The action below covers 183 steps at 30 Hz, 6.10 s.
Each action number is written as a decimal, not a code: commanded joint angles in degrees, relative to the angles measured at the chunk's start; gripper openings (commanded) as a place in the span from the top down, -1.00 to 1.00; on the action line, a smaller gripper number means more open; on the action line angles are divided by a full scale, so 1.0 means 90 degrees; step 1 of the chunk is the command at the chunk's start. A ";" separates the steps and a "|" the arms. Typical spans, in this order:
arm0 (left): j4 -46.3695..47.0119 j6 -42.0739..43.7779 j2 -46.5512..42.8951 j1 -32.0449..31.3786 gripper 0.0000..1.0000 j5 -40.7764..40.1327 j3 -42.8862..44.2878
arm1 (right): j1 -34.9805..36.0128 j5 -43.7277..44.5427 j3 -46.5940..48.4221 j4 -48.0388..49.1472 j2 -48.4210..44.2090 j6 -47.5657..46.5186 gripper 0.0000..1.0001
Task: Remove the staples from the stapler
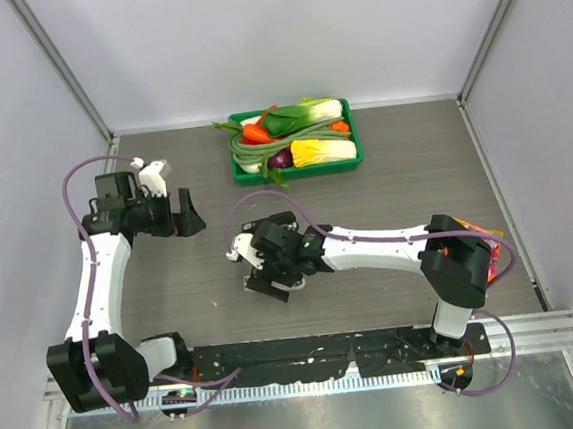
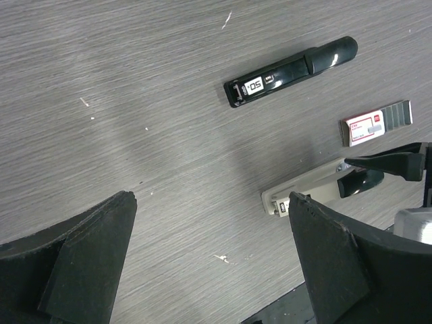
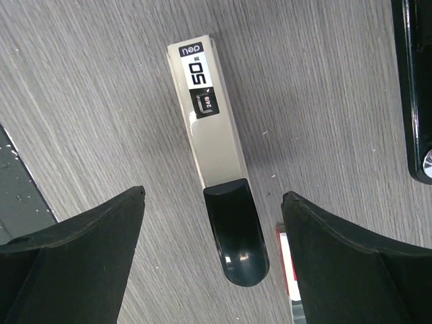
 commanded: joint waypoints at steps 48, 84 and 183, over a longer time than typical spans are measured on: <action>0.0803 -0.0126 -0.1365 -0.1925 -1.00 0.1493 -0.1408 | -0.0984 0.0584 -0.2373 0.6321 -0.2250 0.4987 0.98; 0.1232 0.1124 -0.1121 -0.2648 0.33 -0.0555 -0.1701 | -0.0720 -0.0187 -0.2558 0.7162 -0.1957 0.6023 0.98; -0.0798 -0.0535 -0.1267 -0.1389 -1.00 -0.2063 0.1326 | -0.1042 0.0320 0.4761 0.0316 0.2821 0.1347 -0.38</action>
